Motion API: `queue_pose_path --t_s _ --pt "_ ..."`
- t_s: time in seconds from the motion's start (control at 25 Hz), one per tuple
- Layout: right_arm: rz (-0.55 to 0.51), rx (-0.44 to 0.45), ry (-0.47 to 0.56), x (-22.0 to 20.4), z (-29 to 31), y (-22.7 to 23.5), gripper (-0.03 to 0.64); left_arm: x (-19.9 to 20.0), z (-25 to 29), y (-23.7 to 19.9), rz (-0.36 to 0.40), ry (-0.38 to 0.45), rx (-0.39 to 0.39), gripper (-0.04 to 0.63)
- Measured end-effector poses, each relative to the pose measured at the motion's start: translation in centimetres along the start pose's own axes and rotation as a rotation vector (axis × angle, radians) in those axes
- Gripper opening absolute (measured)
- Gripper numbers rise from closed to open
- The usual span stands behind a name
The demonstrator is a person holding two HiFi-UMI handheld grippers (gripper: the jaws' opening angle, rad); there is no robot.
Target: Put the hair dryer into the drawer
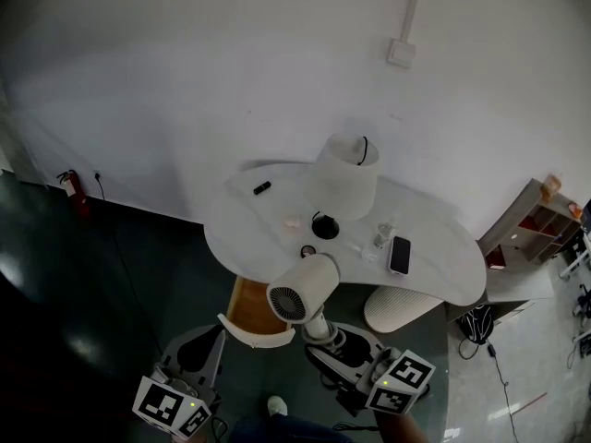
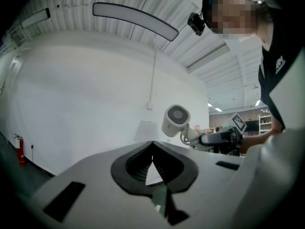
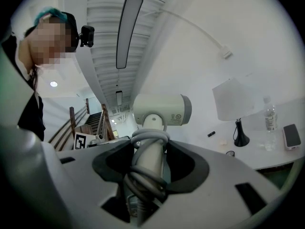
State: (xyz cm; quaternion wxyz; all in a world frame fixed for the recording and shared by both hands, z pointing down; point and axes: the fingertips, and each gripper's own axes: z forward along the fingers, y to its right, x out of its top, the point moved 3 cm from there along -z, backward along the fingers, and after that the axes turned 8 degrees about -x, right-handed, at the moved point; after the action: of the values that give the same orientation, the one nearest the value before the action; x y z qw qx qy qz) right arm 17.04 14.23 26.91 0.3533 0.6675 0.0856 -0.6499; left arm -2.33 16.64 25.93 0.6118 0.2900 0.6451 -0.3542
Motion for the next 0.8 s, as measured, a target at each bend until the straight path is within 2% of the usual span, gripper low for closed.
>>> queue_pose_path --t_s 0.4,0.64,0.8 --pt "0.016 -0.001 -0.047 -0.6 3.7 1.0 0.229 -0.9 1.3 -3.8 -0.042 -0.027 -0.007 0.015" --pt "0.013 -0.054 -0.052 0.0 6.6 1.8 0.229 -0.5 3.4 -7.0 -0.072 -0.06 -0.089 0.015" --pt "0.013 -0.08 -0.035 0.9 8.4 2.3 0.229 0.0 5.2 -10.0 -0.05 -0.062 -0.126 0.015"
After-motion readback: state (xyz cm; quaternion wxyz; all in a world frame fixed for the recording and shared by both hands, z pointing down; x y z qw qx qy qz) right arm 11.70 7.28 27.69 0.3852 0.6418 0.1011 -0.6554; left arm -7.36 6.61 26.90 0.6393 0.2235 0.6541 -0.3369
